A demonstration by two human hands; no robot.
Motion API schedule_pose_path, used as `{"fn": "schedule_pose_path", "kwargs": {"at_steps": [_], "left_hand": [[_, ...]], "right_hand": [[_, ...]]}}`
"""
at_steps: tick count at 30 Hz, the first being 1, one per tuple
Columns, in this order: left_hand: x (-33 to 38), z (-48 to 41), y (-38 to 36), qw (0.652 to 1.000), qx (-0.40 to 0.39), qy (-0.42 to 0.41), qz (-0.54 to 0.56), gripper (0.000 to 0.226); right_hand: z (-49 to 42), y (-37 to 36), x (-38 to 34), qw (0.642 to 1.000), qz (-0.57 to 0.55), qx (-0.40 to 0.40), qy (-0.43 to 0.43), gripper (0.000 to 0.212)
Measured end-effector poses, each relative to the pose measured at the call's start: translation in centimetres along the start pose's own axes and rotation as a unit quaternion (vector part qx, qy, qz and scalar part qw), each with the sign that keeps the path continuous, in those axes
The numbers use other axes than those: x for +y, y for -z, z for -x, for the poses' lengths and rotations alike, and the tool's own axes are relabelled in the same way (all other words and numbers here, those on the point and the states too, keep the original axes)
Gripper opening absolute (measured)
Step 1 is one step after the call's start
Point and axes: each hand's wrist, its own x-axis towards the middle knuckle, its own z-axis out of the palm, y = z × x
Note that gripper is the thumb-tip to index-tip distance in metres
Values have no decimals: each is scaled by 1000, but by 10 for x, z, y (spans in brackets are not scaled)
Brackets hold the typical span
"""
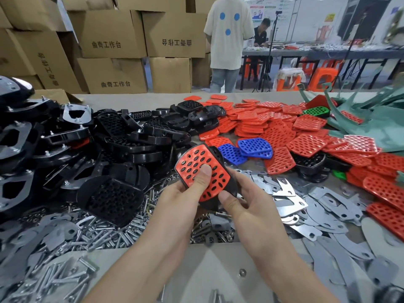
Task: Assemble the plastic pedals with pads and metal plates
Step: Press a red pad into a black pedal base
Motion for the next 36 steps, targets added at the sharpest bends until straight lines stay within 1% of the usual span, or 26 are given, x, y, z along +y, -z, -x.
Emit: {"fn": "schedule_pose_path", "kwargs": {"at_steps": [2,4,7,8,10,11,12,14,16,18,20,22,24,26,29,31,33,36], "left_hand": [[-2,0,0,1000,-4,5,17,47],[-5,0,-1,1000,6,-10,20,46],[-8,-2,-4,997,46,-48,-31,45],[-9,-5,-4,997,47,-49,-47,45],[-7,-8,-1,998,19,-27,-55,48],[-5,-8,2,998,-6,-16,-62,47],[-4,-8,6,996,-36,-9,-79,44],[-4,-5,12,988,-88,-10,-127,31],[-5,-2,14,980,-96,-28,-173,21],[-5,-1,16,973,-83,-53,-211,19],[-3,-1,18,964,-83,-63,-245,19],[1,0,21,951,-104,-60,-284,25],[4,1,22,945,-118,-46,-300,36],[4,2,22,948,-104,-38,-298,39],[6,5,20,950,-90,-41,-298,35],[6,7,20,949,-93,-38,-300,35],[6,9,17,946,-81,-42,-309,36],[6,13,8,943,-41,-44,-328,37]], "right_hand": [[0,0,0,1000,-1,0,2,40],[0,1,0,1000,2,-5,1,40],[1,-1,1,1000,-6,-10,-4,33],[1,-2,1,1000,-14,-8,-7,29],[-1,-3,2,999,-47,-5,-21,20],[-1,-2,2,998,-61,-4,-29,21],[-2,-1,3,997,-67,0,-35,24],[-3,0,6,998,-50,7,-33,23],[-3,1,8,999,-36,11,-29,22],[-3,3,9,999,-36,4,-39,22],[-2,5,8,998,-33,-21,-55,23],[-2,7,8,998,-19,-42,-52,26],[-2,6,6,998,-5,-42,-46,32],[-2,4,6,999,4,-32,-43,36],[1,4,3,998,17,-38,-39,25],[2,3,1,998,24,-40,-46,22],[2,1,-1,998,38,-24,-53,23],[4,-4,-7,996,65,5,-65,29]]}}
